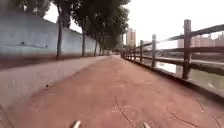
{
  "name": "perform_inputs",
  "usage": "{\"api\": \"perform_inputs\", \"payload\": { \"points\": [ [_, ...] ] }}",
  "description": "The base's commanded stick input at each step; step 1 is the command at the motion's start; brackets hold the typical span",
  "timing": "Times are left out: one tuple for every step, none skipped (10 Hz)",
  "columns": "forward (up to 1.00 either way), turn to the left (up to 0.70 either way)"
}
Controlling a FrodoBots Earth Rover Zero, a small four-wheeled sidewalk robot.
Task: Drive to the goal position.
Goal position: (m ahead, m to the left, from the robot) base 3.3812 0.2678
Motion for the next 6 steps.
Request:
{"api": "perform_inputs", "payload": {
  "points": [
    [0.70, -0.03],
    [0.70, -0.04],
    [0.70, -0.04],
    [0.70, -0.07],
    [0.70, -0.30],
    [0.70, -0.30]
  ]
}}
